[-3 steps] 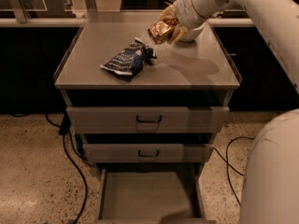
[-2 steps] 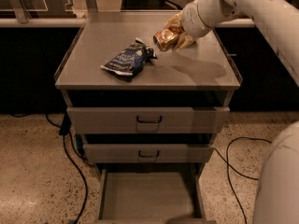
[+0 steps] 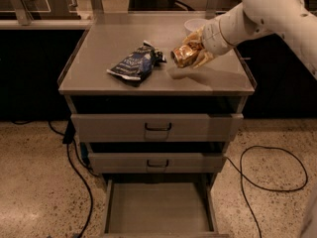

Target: Pick orange can from bottom drawer and place on counter

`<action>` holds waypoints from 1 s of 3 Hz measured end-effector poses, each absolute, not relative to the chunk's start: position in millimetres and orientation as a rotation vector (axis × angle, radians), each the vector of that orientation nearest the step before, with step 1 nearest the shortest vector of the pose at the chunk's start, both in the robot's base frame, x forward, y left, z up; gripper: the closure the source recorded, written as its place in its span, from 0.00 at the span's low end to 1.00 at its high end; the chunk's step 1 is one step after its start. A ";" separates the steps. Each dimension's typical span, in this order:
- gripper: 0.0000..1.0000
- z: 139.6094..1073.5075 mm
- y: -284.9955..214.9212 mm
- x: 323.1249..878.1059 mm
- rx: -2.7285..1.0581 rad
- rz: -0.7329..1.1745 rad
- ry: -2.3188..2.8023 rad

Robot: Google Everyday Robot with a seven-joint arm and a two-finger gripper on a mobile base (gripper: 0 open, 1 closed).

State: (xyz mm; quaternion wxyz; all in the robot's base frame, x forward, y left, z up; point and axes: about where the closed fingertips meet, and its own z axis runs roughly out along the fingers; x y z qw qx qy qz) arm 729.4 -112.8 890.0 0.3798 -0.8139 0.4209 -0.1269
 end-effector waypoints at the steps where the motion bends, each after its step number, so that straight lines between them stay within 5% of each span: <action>1: 1.00 875.0 -117.3 718.6 -2.078 -0.298 1.100; 2: 1.00 862.4 -119.3 711.9 -2.085 -0.280 1.117; 3: 0.79 860.1 -119.5 710.8 -2.087 -0.277 1.120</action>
Offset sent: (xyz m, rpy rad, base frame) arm -0.0262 -0.0140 -0.0378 0.0011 0.0650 -0.0264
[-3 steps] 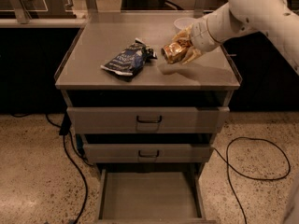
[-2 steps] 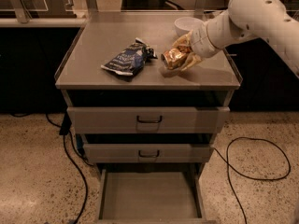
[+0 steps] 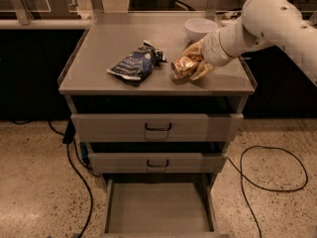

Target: Pick orange can from bottom drawer and place on counter

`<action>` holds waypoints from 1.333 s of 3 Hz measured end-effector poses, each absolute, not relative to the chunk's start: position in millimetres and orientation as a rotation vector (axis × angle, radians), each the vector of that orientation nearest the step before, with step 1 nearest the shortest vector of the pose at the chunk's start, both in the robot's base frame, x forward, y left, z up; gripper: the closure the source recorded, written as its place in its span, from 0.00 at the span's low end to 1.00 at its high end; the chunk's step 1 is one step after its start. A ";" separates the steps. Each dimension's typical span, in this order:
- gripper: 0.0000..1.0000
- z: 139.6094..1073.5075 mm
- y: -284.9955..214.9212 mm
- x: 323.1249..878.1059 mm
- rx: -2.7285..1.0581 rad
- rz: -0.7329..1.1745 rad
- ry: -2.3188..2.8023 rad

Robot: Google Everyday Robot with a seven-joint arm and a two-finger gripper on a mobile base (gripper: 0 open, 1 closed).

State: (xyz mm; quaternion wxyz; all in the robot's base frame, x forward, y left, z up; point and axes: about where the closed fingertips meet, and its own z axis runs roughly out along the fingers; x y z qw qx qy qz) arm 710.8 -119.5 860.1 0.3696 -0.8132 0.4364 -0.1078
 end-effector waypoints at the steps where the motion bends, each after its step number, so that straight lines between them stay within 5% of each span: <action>1: 0.56 860.1 -119.5 710.8 -2.087 -0.277 1.120; 3: 0.09 860.0 -119.4 710.8 -2.087 -0.277 1.120; 4: 0.00 859.9 -119.3 710.8 -2.087 -0.276 1.120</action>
Offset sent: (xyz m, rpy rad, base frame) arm 0.0000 0.0000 0.0000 0.0000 0.0000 0.0000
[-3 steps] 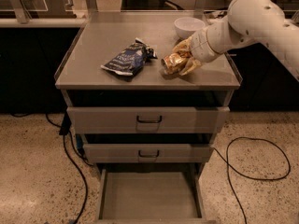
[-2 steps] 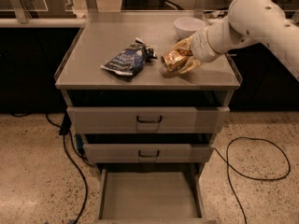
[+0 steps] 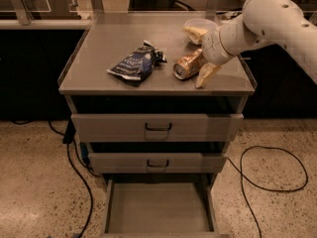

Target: Pick orange can from bottom drawer and place on counter

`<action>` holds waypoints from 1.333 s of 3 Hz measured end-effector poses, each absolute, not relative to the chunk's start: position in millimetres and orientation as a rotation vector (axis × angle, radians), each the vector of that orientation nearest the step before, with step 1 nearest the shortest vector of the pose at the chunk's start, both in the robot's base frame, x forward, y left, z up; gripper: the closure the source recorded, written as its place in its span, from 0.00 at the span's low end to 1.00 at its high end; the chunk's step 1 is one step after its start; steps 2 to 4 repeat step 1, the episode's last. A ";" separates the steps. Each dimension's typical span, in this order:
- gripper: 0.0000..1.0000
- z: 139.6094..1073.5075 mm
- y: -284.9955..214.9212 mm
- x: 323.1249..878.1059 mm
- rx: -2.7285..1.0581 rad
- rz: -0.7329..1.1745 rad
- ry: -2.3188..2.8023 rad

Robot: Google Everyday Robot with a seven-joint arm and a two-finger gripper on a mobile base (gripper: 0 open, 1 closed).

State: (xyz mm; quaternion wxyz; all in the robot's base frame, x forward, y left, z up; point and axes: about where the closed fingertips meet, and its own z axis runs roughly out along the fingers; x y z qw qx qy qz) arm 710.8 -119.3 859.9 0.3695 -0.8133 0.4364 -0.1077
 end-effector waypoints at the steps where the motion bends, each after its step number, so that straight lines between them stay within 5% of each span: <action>1: 0.00 859.9 -119.3 710.8 -2.087 -0.276 1.120; 4: 0.00 859.9 -119.3 710.8 -2.087 -0.276 1.120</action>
Offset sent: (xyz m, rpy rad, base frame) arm 0.0000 0.0000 0.0000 0.0000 0.0000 0.0000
